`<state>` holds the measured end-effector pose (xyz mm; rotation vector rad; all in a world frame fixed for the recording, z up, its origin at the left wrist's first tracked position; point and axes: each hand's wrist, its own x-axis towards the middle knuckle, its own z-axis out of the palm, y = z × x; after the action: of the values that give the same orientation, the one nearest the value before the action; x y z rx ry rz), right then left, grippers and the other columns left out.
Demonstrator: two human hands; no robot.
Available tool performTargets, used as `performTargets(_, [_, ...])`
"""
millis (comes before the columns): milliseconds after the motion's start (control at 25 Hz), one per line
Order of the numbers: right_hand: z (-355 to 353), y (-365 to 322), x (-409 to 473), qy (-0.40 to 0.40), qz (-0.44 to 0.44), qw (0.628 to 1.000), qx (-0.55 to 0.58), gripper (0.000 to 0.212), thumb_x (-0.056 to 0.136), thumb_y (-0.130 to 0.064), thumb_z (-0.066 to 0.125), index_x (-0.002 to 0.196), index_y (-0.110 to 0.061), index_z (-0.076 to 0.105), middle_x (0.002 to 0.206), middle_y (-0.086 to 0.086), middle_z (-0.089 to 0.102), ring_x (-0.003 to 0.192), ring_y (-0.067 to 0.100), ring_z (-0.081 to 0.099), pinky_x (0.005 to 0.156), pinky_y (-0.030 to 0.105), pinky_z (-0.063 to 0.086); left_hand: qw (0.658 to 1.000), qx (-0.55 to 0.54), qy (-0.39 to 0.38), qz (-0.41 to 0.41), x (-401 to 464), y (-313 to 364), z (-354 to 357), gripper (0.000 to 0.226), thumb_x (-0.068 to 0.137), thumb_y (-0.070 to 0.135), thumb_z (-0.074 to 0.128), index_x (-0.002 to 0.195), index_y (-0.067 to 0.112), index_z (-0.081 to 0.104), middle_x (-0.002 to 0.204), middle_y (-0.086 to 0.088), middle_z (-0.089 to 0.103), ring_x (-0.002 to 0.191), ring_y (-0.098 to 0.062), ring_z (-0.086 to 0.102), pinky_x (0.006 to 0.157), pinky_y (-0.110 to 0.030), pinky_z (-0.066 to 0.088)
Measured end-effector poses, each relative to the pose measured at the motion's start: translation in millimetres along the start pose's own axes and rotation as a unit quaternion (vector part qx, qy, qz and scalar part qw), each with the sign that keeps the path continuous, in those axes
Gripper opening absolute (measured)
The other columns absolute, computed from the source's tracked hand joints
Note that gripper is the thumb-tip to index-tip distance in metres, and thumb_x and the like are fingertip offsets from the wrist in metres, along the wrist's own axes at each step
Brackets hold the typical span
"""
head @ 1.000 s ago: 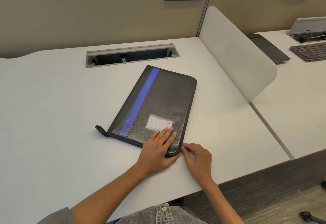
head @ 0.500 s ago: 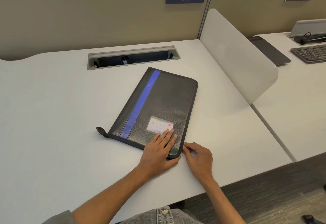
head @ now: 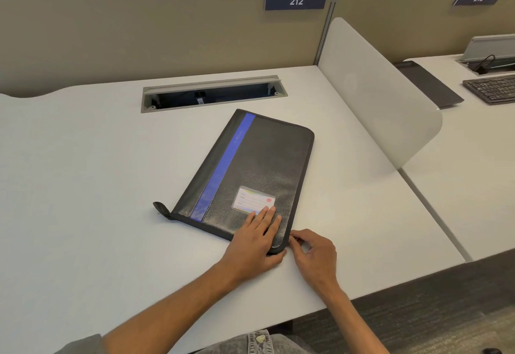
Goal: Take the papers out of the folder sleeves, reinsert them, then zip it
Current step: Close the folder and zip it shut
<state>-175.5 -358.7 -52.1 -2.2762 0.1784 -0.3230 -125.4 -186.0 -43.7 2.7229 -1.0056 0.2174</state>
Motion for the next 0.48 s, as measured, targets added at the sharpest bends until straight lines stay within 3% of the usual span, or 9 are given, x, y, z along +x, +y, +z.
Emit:
performTargets(240, [4,-15,7,-0.009,0.009,0.997,0.071,0.014,0.087,-0.017,0.072,0.098,-0.023,0.077,0.091,-0.019,0.072,0.088,-0.002,0.066,0.071,0.022,0.056,0.998,0.058,-0.024,-0.018,2,7,-11,0.092,0.043,0.021,0.085,0.129,-0.001,0.059,0.133,-0.021,0.058,0.122,-0.033,0.057,0.096,-0.043,0.048])
performTargets(480, [17,-39,12,-0.024,-0.042,0.998,0.035,0.012,0.088,-0.027,0.071,0.097,-0.024,0.076,0.091,-0.015,0.073,0.08,0.0,0.065,0.068,0.018,0.053,0.997,0.069,0.024,-0.008,-13,-24,-15,0.08,0.055,-0.001,0.082,0.131,-0.002,0.057,0.135,-0.02,0.056,0.125,-0.031,0.055,0.096,-0.046,0.051])
